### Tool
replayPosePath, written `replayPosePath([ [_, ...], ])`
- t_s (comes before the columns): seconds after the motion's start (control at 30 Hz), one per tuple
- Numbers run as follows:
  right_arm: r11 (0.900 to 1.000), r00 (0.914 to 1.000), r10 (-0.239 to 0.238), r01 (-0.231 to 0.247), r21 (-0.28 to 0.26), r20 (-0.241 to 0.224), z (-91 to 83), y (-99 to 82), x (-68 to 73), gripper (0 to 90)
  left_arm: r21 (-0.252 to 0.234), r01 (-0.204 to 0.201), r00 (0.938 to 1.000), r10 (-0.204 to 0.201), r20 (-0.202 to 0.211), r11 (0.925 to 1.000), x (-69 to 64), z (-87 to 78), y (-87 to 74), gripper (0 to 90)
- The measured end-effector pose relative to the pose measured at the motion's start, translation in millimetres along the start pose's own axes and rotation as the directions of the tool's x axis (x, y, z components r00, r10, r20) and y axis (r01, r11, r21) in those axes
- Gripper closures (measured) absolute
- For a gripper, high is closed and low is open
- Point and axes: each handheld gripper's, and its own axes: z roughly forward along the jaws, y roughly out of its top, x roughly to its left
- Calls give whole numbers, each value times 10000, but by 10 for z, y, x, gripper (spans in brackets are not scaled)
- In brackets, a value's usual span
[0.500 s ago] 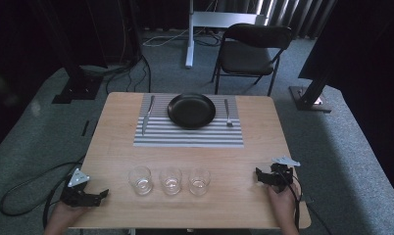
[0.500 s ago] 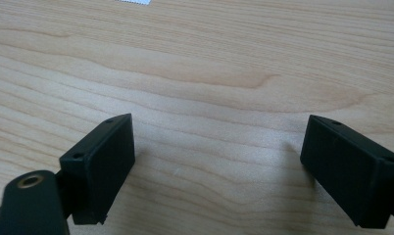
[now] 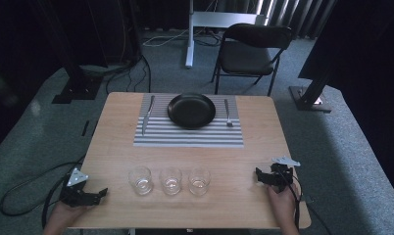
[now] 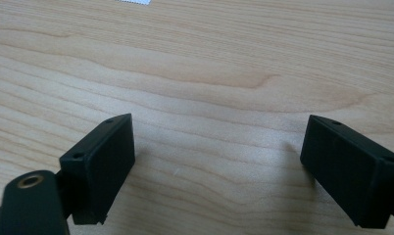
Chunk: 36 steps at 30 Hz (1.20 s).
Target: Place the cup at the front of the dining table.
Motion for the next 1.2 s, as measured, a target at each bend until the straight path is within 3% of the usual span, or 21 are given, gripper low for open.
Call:
replayPosePath([
  [0.27, 10000, 10000, 0, 0, -1, 1, 0, 0, 0, 123, 251, -55, 9999, 52, 128, 9997, -29, -12, 26, 14],
  [0.53, 10000, 10000, -6, 6, -4, 1, 0, 0, 0, 123, 128, -59, 9997, 56, 258, 9999, -57, -30, 27, 15],
  [0.77, 10000, 10000, 8, -8, -10, 18, 0, -1, 2, 123, 231, -379, 9984, 369, 427, 9990, -167, -22, 50, 15],
  [1.03, 10000, 10000, 3, -3, -7, 20, 0, -1, 2, 123, -501, -465, 9963, 500, 697, 9977, -232, -133, 136, 15],
  [1.2, 10000, 10000, 4, -4, -8, 20, 0, -1, 2, 123, -484, -538, 9944, 579, 880, 9974, -257, -157, 168, 15],
])
